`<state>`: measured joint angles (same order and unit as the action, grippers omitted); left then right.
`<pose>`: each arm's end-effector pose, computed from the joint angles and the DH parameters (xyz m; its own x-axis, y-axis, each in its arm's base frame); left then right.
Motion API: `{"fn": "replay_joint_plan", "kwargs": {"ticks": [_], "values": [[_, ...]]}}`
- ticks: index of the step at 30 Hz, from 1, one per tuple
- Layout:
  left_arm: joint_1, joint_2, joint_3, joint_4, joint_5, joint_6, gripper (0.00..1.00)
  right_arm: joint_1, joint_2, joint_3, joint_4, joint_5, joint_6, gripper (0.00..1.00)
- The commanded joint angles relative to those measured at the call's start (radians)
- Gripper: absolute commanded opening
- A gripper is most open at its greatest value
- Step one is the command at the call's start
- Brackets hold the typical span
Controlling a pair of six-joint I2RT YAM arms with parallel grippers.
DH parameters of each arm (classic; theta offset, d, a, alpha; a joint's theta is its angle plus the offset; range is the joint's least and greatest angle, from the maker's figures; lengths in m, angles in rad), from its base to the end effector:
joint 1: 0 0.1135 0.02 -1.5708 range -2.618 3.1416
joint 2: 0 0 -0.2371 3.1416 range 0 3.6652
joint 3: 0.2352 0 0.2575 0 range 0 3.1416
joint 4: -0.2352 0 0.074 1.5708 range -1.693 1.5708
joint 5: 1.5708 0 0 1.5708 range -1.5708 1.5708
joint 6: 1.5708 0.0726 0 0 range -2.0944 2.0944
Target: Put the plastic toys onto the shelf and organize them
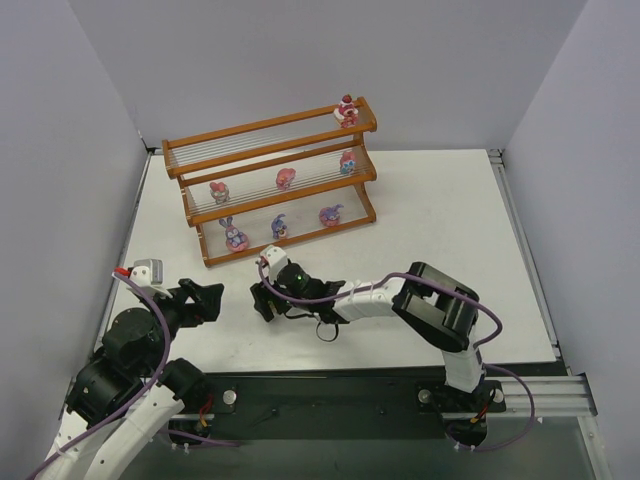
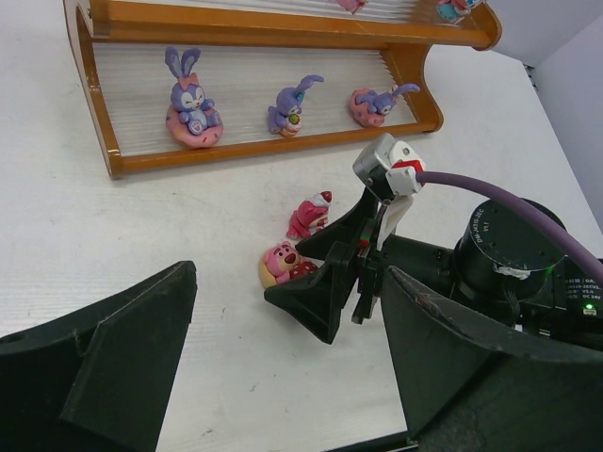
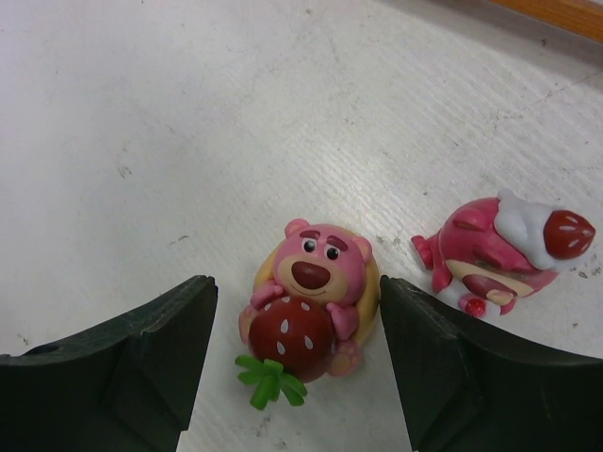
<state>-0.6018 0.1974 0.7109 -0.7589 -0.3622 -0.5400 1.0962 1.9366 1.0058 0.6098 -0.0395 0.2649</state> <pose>0.1084 -0.0432 0.3008 -0.2983 -0.3784 -0.8763 0.1081 0.8988 -0.4249 0.1992 0.3941 0.1237 -0.3763 -0.1600 -0.9126 -0.8366 0.4820 0.2605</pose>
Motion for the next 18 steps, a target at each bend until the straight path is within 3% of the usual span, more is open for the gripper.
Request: {"fn": "replay_joint_plan", "kwargs": {"ticks": [1, 8, 18], "values": [[-0.004, -0.007, 0.001, 0.032, 0.002, 0.006, 0.89, 0.014, 0.027, 0.069, 0.007, 0.036, 0.026, 0.7], [-0.004, -0.012, 0.001, 0.03, 0.002, 0.006, 0.89, 0.027, 0.044, 0.103, -0.064, 0.111, 0.016, 0.66], [-0.004, -0.016, -0.001, 0.03, 0.0, 0.006, 0.89, 0.057, 0.058, 0.071, -0.059, 0.176, 0.013, 0.72]]}}
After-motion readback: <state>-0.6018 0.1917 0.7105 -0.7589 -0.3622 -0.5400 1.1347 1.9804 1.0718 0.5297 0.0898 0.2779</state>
